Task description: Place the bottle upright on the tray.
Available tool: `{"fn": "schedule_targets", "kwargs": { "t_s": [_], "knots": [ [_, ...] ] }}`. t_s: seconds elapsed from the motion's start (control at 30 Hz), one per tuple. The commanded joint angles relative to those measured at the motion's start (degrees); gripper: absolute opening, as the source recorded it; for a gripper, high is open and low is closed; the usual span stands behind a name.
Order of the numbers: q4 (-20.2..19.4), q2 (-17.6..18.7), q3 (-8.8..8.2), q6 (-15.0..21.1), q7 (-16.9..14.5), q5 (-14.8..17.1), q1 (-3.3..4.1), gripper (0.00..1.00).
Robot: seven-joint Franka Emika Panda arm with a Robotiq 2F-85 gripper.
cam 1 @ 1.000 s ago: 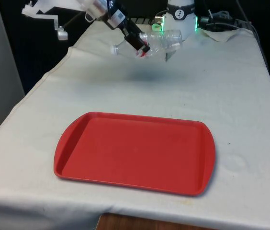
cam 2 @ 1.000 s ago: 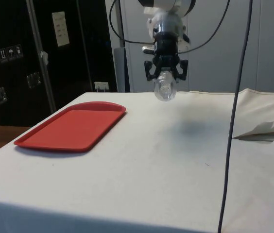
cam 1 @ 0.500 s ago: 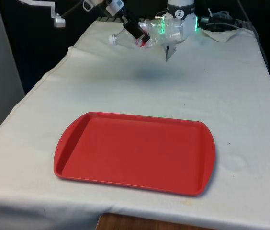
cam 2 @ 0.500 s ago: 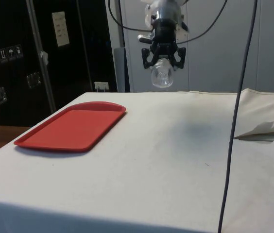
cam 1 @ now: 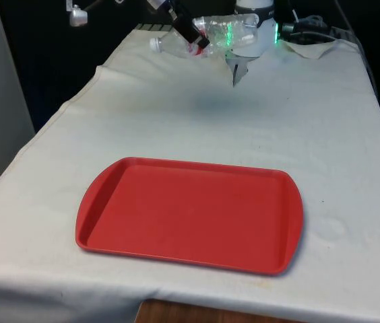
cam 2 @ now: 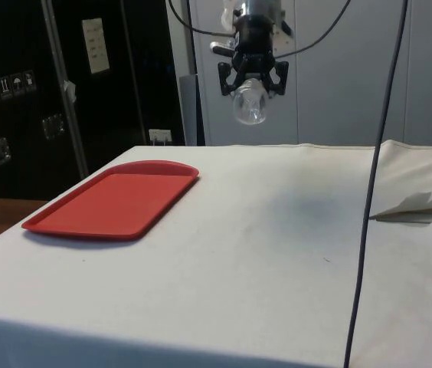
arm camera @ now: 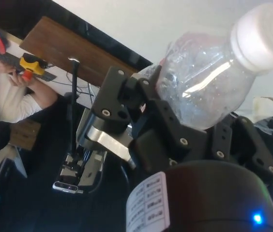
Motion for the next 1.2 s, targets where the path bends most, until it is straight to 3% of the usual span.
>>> {"fn": "schedule_targets", "kwargs": {
  "t_s": [0.0, 0.7, 1.17],
  "knots": [
    [0.52, -0.06, -0.06, -0.17, 0.97, -0.74, 0.17, 0.33],
    [6.36, 1.78, 0.34, 0.0, 5.84, -4.76, 0.63, 0.33],
    [11.17, 5.1, 0.46, 0.11, 6.7, -4.58, 1.09, 0.33]
  ]
}}
